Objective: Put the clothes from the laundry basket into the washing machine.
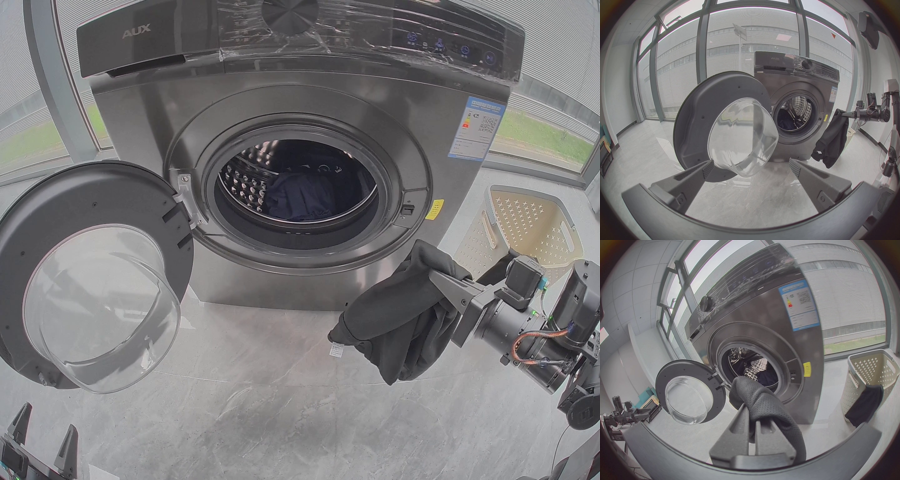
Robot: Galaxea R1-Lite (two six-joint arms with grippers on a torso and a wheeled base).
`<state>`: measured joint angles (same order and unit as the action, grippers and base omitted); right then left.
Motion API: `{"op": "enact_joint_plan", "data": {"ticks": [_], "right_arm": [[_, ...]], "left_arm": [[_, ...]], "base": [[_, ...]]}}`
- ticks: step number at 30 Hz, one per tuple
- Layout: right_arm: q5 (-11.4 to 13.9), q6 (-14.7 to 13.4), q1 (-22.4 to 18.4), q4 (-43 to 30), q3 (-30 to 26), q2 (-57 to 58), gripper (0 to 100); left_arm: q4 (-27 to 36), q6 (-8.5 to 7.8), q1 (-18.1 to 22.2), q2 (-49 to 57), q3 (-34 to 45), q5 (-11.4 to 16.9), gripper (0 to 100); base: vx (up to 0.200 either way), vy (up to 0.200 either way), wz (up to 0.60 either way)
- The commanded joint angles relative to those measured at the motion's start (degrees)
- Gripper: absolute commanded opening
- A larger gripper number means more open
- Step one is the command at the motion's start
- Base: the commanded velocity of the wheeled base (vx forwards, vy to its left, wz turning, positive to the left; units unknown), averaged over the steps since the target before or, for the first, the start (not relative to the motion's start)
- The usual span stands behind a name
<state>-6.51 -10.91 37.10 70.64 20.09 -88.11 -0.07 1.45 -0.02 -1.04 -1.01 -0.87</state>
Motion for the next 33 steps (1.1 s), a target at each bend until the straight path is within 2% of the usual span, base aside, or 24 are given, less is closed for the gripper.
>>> {"op": "enact_joint_plan", "data": {"ticks": [1, 6, 10, 12, 14, 16, 22, 24, 33], "right_arm": [[0.01, -0.08, 0.26, 0.02, -0.23, -0.13, 0], [0.27, 0.19, 0.87, 0.11, 0.04, -0.66, 0], [-0.08, 0.01, 4.21, 0.11, 1.0, -0.83, 0], [-0.17, -0.16, 7.03, 0.11, 2.76, -2.68, 0], [-0.17, -0.16, 7.55, 0.2, 3.55, -3.38, 0], [-0.17, -0.6, 10.01, 0.28, 5.75, -5.93, 0], [-1.14, -0.52, 9.84, 4.77, 9.7, -11.29, 0], [-2.63, -0.43, 9.84, 7.84, 13.13, -14.19, 0], [-3.33, -0.6, 9.75, 8.37, 16.74, -18.41, 0]], "left_arm": [[-0.01, -0.04, 0.02, 0.86, 0.84, -0.01, 100], [-0.01, -0.04, 0.02, 0.86, 0.84, -0.01, 100], [-0.01, -0.13, 0.11, 0.86, 0.92, -0.1, 100], [-0.01, -1.63, 0.11, 0.95, 1.01, -0.45, 100], [-0.01, -1.89, 0.11, 0.95, 1.01, -0.45, 100], [-0.1, -2.42, 0.29, 0.95, 0.92, -0.1, 100], [-0.1, -2.07, 0.29, 0.86, 1.01, -0.01, 100], [-0.1, -2.33, 0.29, 0.95, 1.01, -0.01, 100], [-0.1, -2.42, 0.2, 1.04, 1.01, 0.43, 100]], "base": [[0.0, 0.0, 0.0], [0.0, 0.0, 0.0], [0.0, 0.0, 0.0], [0.0, 0.0, 0.0], [0.0, 0.0, 0.0], [0.0, 0.0, 0.0], [0.0, 0.0, 0.0], [0.0, 0.0, 0.0], [0.0, 0.0, 0.0]]}}
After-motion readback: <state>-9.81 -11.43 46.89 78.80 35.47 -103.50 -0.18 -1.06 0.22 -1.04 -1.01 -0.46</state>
